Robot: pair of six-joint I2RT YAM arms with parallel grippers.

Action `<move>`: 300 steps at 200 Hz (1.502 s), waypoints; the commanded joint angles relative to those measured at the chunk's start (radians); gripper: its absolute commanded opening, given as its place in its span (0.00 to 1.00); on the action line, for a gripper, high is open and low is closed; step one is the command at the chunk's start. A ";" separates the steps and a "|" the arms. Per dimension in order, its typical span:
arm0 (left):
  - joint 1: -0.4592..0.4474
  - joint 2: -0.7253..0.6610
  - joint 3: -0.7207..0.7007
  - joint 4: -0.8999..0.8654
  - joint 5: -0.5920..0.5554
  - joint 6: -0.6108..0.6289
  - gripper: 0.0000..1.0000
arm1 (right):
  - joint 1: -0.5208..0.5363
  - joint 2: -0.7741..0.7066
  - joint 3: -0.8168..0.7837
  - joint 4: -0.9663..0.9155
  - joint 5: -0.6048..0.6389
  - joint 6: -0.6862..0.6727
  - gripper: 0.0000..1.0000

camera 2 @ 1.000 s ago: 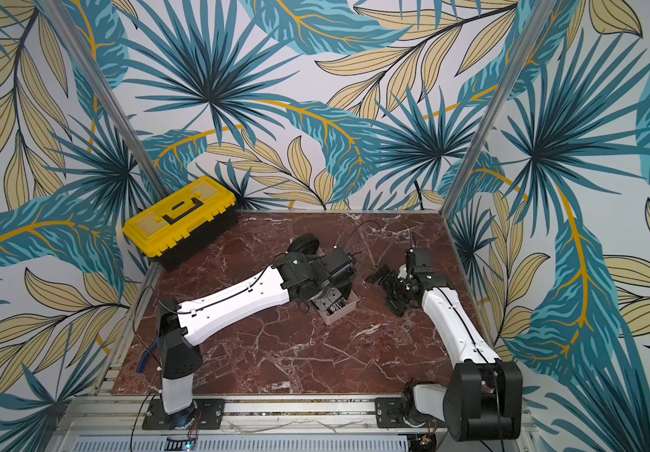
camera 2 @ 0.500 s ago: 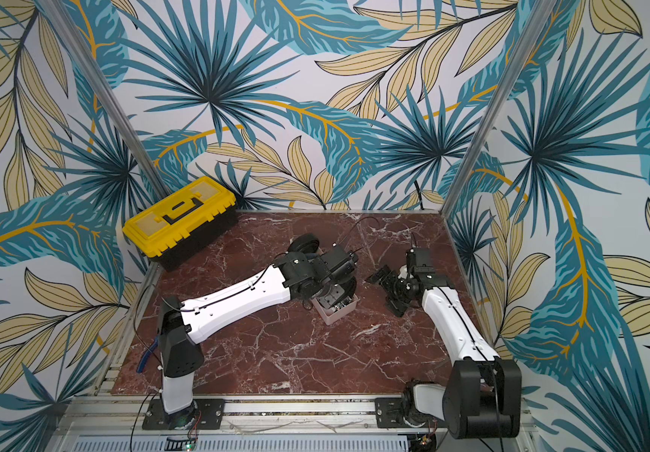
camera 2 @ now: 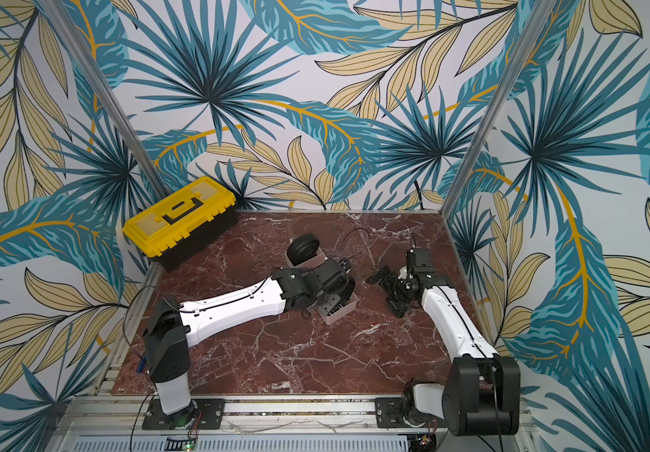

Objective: Place the belts into the storage roll
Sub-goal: Place the belt in the container.

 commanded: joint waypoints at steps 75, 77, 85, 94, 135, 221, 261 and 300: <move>0.000 -0.111 -0.263 0.391 -0.063 -0.058 0.00 | -0.006 0.014 -0.036 -0.025 0.002 -0.026 0.99; 0.000 -0.115 -0.273 0.403 -0.063 -0.058 0.00 | -0.006 0.014 -0.036 -0.026 0.003 -0.028 0.99; 0.001 -0.129 -0.304 0.454 -0.063 -0.060 0.00 | -0.006 0.016 -0.036 -0.028 0.007 -0.033 0.99; 0.001 -0.136 -0.335 0.507 -0.064 -0.063 0.00 | -0.006 0.018 -0.037 -0.030 0.010 -0.037 1.00; 0.002 -0.138 -0.429 0.634 -0.017 -0.072 0.00 | -0.006 0.039 -0.032 -0.037 0.020 -0.061 1.00; -0.004 -0.169 -0.644 0.865 0.005 -0.040 0.00 | -0.010 0.075 -0.038 -0.008 0.021 -0.054 1.00; -0.005 -0.137 -0.690 0.909 0.055 0.020 0.00 | -0.011 0.062 -0.053 -0.011 0.021 -0.044 0.99; -0.002 -0.109 -0.713 0.921 0.063 0.083 0.00 | -0.011 0.044 -0.084 0.002 0.019 -0.023 0.99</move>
